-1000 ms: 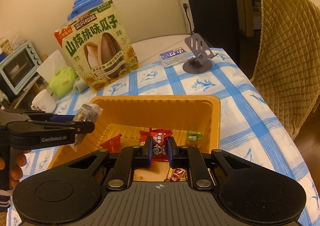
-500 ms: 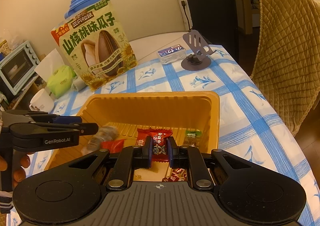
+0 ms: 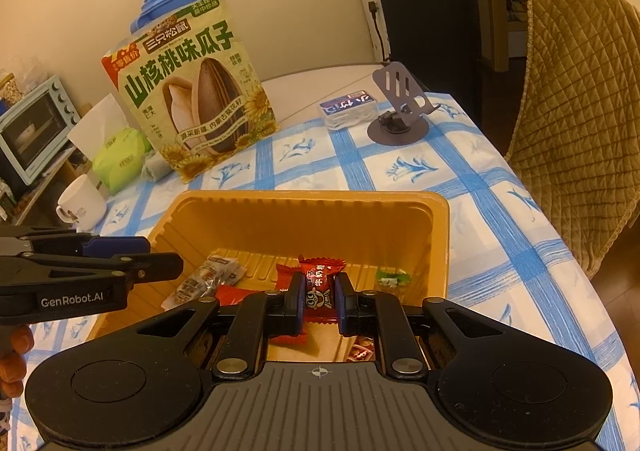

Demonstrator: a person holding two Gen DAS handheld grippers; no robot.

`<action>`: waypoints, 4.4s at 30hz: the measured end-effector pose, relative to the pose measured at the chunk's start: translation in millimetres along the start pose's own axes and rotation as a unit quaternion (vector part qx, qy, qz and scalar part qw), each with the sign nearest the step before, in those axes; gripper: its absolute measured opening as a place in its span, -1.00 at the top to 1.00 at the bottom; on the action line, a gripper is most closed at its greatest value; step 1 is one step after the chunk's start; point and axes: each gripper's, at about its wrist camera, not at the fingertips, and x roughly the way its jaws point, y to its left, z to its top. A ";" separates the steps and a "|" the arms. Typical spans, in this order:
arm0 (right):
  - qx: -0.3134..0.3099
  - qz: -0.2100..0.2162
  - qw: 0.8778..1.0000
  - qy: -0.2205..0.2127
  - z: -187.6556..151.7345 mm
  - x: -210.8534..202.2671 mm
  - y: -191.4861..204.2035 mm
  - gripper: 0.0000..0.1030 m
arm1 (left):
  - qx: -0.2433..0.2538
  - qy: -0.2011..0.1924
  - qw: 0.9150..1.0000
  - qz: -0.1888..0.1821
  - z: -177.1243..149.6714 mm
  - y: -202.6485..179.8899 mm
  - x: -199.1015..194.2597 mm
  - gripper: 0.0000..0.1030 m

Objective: Organize snacks
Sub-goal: 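Carry both snacks over the orange tray and open both tools to release them, then move both tools back from the tray toward the remaining snacks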

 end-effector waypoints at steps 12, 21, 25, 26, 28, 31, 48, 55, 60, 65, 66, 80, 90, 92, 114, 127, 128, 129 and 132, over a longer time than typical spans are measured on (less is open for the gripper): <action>-0.004 -0.006 1.000 0.006 2.4 7.3 1.9 0.69 | -0.011 -0.001 1.000 0.008 -2.6 5.8 -2.8 0.21; 0.012 0.014 1.000 -0.002 4.2 0.2 2.5 0.50 | -0.019 -0.005 1.000 0.013 -6.9 4.0 -10.6 -0.24; 0.007 0.008 1.000 -0.026 1.3 -10.8 4.2 -0.26 | -0.021 -0.009 1.000 0.015 -9.6 3.2 -15.3 -0.27; 0.003 0.008 1.000 -0.027 0.9 -12.9 5.0 -0.26 | -0.022 -0.009 1.000 0.015 -10.4 3.3 -16.7 -0.29; 0.002 0.010 1.000 -0.020 0.7 -15.3 5.2 -0.27 | -0.024 -0.011 1.000 0.016 -11.8 2.6 -19.5 -0.35; 0.003 0.016 1.000 -0.018 -1.8 -21.2 4.8 -0.31 | -0.028 -0.013 0.999 0.016 -14.2 1.6 -24.7 -0.39; 0.008 0.023 0.999 -0.046 -30.8 -88.3 4.8 -0.60 | -0.040 -0.040 0.998 0.009 -46.1 -15.7 -87.0 -0.54; -0.004 0.038 0.998 -0.050 -58.6 -126.8 11.9 -0.61 | -0.048 -0.054 0.997 0.000 -78.0 -30.6 -127.8 -0.54; -0.034 0.040 0.998 -0.044 -84.6 -153.8 21.1 -0.61 | -0.051 -0.060 0.997 0.003 -106.6 -44.9 -157.2 -0.54; -0.046 0.047 0.997 -0.037 -112.1 -178.8 27.3 -0.61 | -0.052 -0.064 0.997 0.009 -135.6 -60.8 -185.1 -0.54; -0.045 0.050 0.997 -0.035 -116.7 -182.7 28.1 -0.61 | -0.054 -0.065 0.996 0.009 -140.9 -63.6 -189.9 -0.54; -0.055 0.060 0.997 0.008 -170.5 -217.6 39.6 -0.61 | -0.035 -0.037 0.998 0.023 -212.1 -98.1 -232.7 -0.54; -0.061 0.063 0.995 0.044 -195.5 -217.9 41.5 -0.61 | -0.046 -0.007 0.998 0.036 -245.3 -105.3 -232.3 -0.54; -0.062 0.063 0.995 0.051 -200.3 -217.0 41.8 -0.61 | -0.046 -0.002 0.998 0.035 -250.0 -106.6 -231.6 -0.54; -0.059 0.019 0.992 0.115 -232.7 -186.6 45.1 -0.61 | -0.010 0.031 0.998 0.049 -268.6 -103.0 -205.0 -0.52; -0.044 0.002 0.992 0.122 -231.1 -173.3 44.1 -0.61 | 0.040 0.036 0.998 0.039 -255.2 -103.1 -173.5 -0.42; -0.042 0.001 0.992 0.123 -230.8 -172.4 43.5 -0.61 | 0.043 0.038 0.998 0.038 -253.9 -103.0 -170.5 -0.42; -0.040 -0.001 0.992 0.123 -230.6 -171.5 43.1 -0.61 | 0.047 0.040 0.997 0.037 -252.7 -102.6 -167.2 -0.39; -0.036 -0.005 0.992 0.123 -229.3 -169.7 41.5 -0.61 | 0.054 0.045 0.997 0.033 -249.1 -102.1 -157.7 -0.27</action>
